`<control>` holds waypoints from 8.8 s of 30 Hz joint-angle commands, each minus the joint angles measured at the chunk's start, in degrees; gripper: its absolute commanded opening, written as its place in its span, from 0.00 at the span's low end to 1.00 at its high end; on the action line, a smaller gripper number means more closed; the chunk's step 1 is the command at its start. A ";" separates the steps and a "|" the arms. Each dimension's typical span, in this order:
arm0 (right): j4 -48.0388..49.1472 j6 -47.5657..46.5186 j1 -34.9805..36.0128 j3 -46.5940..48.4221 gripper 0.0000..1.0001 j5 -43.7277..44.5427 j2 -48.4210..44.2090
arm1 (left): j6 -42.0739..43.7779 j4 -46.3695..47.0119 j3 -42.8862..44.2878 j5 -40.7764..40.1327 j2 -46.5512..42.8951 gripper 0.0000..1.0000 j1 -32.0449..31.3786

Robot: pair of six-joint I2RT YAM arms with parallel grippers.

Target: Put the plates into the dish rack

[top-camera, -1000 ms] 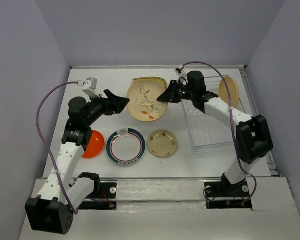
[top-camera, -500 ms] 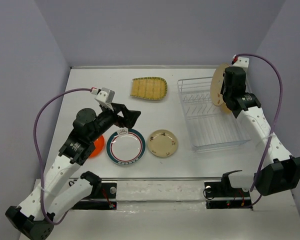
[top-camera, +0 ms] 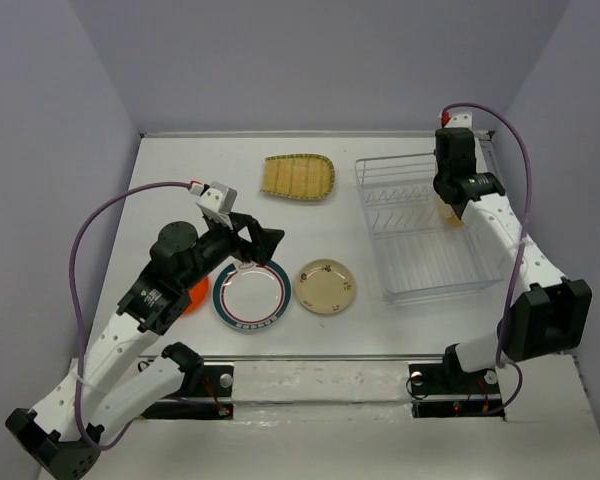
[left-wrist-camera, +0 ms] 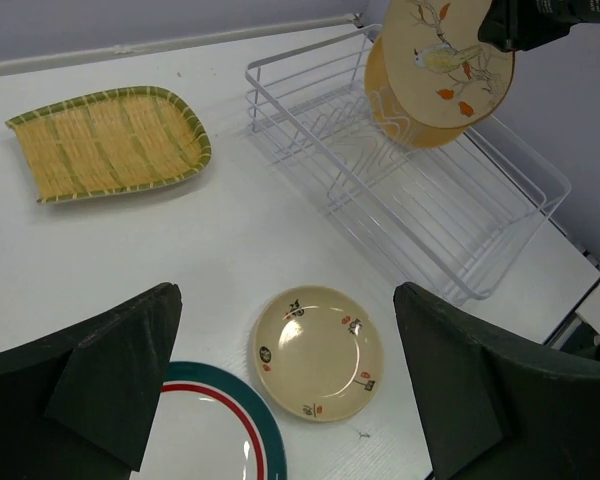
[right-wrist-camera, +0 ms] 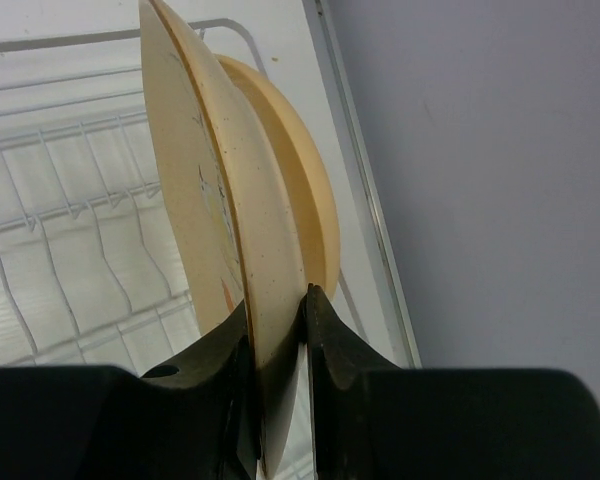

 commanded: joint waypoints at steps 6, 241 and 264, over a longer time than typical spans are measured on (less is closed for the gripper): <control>9.62 -2.38 -0.70 3.67 0.07 -3.69 4.66 | 1.24 1.64 -0.01 -1.24 -0.61 0.99 -0.28; 43.28 69.69 49.14 28.98 0.16 -56.08 62.94 | 0.63 6.29 -4.05 -24.18 -18.19 0.99 3.76; 21.05 13.46 23.05 -11.09 0.07 10.71 -5.43 | 0.10 6.47 -3.52 -13.81 -12.91 0.99 3.58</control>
